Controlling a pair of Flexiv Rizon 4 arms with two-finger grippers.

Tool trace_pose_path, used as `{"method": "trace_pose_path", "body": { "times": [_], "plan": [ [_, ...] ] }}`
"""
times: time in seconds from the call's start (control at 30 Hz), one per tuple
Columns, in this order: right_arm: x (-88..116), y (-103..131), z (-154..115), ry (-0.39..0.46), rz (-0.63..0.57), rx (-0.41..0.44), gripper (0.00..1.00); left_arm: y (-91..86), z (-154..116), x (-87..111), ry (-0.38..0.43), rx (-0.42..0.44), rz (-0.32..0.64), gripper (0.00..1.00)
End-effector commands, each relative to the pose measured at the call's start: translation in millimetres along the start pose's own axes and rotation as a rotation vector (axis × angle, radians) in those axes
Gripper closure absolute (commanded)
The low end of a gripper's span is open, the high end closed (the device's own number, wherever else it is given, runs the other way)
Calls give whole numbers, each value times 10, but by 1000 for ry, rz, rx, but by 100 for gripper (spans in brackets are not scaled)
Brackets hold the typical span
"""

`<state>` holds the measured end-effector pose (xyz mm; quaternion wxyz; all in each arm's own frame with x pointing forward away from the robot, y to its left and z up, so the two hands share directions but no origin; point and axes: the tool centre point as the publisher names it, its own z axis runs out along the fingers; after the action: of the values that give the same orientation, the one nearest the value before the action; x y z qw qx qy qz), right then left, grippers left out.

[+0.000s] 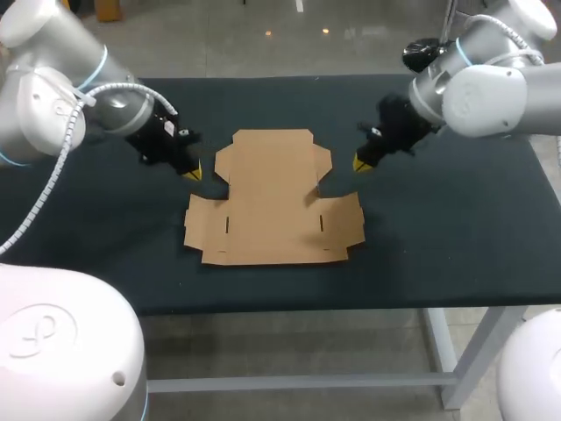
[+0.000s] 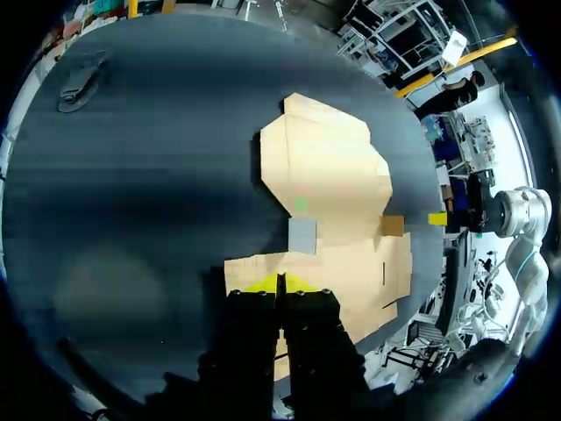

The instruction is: Assemble the packaging by folding the flat box into shape, placing the metal phone stand inside, and closing the box properly

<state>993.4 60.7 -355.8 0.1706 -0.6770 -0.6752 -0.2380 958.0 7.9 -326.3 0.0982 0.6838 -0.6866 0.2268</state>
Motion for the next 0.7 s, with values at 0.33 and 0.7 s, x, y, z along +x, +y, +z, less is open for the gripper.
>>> {"method": "trace_pose_path", "body": {
  "times": [0.33,0.7],
  "plan": [
    [-61,-514,-361,5,2,-19,100,560,-322,-48,15,47,-53,100],
    [-118,-1048,-527,0,-8,-25,100,1097,-442,-60,23,41,-89,100]
  ]
}}
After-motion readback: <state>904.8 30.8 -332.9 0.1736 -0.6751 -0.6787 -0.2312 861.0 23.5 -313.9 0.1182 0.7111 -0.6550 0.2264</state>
